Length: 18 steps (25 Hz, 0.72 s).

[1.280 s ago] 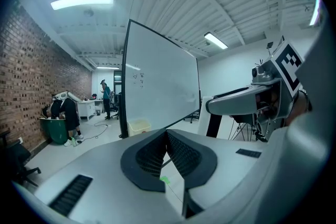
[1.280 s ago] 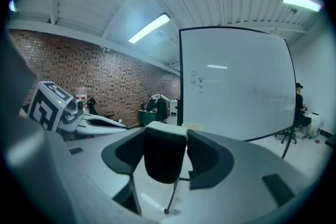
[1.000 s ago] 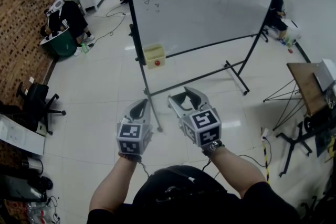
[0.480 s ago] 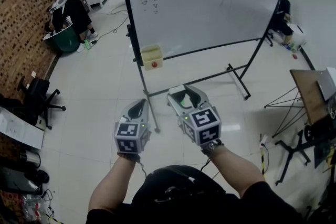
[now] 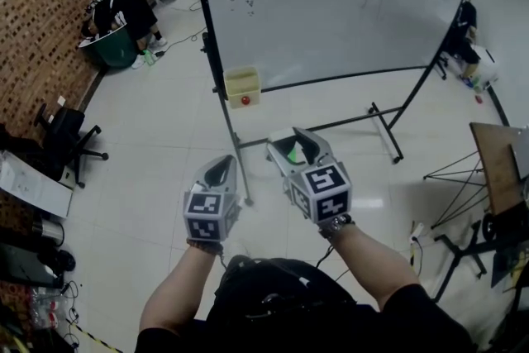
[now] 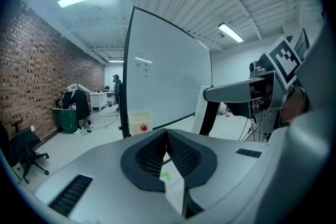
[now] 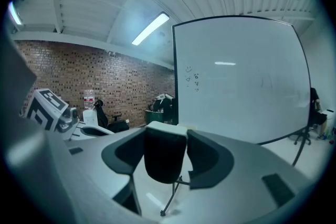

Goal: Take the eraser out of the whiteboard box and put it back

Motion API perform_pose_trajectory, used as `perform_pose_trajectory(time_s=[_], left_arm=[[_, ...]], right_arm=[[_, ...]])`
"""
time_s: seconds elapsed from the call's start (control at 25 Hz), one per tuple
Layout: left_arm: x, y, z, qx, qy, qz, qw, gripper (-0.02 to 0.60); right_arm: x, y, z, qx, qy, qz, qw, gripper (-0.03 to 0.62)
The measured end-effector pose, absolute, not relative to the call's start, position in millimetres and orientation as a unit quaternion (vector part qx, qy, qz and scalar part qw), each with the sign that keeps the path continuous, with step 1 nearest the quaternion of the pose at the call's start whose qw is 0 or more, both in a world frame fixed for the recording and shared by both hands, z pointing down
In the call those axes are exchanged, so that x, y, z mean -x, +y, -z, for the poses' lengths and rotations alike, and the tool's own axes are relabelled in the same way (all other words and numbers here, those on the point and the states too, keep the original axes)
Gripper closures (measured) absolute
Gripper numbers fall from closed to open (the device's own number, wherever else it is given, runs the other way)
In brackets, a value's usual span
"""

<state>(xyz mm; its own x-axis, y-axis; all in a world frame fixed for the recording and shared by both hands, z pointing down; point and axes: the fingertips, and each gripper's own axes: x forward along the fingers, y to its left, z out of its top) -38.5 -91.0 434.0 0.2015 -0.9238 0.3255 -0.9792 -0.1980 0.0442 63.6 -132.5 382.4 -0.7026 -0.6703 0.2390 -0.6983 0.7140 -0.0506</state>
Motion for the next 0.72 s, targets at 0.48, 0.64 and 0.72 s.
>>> perform_pose_trajectory(time_s=[0.48, 0.64, 0.72], left_arm=[[83.5, -163.5, -449.9, -0.763, -0.622, -0.115, 0.132, 0.580], [106.2, -197.8, -458.5, -0.768, -0.614, -0.117, 0.140, 0.580], [117.8, -215.2, -460.5, -0.772, -0.609, -0.118, 0.142, 0.580]], right_arm=[[-19.6, -209.1, -396.8, -0.373, -0.918, -0.078, 0.108, 0.324], [2.4, -241.5, -404.4, -0.381, -0.913, -0.084, 0.116, 0.324], [14.3, -257.5, -407.6, -0.386, -0.911, -0.088, 0.119, 0.324]])
